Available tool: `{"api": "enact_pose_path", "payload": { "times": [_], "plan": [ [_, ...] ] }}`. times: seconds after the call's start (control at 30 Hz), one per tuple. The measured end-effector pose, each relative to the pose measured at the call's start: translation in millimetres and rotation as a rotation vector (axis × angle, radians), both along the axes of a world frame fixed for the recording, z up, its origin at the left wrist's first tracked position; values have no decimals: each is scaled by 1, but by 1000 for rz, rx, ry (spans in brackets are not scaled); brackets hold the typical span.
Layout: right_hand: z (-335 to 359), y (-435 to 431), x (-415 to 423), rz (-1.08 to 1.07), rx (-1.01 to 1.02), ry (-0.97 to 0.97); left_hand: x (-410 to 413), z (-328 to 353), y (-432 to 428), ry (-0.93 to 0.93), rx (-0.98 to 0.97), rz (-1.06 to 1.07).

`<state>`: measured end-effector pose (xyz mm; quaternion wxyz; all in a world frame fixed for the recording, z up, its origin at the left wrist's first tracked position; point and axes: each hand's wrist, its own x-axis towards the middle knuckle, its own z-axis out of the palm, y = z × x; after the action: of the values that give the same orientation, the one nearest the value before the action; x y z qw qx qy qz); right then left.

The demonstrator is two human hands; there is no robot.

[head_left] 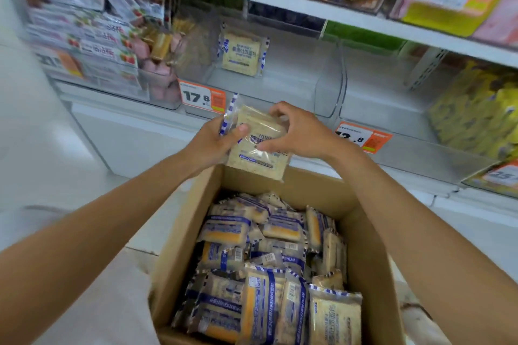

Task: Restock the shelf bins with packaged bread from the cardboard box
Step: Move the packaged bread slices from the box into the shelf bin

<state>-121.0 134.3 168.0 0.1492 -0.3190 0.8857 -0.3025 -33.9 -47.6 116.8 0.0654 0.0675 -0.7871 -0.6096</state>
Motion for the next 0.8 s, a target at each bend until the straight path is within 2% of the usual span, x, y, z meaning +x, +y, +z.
{"api": "enact_pose_path", "payload": {
  "times": [0.2, 0.27, 0.33, 0.5, 0.57, 0.63, 0.73, 0.8],
  "plan": [
    [62, -46, -49, -111, -160, 194, -59, 58, -56, 310, -148, 309],
    [67, -56, -72, -165, -179, 226, -81, 60, -84, 315, -213, 462],
    [64, -69, -97, -190, -174, 213, -100, 54, -113, 285, -364, 552],
    [19, -115, -169, -189, -28, 246, -138, 31, -146, 272, -691, 498],
    [-8, -130, -188, -139, 133, 322, -144, 23, -152, 294, -687, 493],
    [-30, -140, -202, -119, 278, 435, -143, 19, -155, 361, -580, 502],
    [-41, -155, -216, -178, 242, 522, -141, 17, -156, 414, -498, 482],
    [-44, -167, -223, -201, 268, 686, -141, 16, -156, 415, -489, 473]
  ]
}}
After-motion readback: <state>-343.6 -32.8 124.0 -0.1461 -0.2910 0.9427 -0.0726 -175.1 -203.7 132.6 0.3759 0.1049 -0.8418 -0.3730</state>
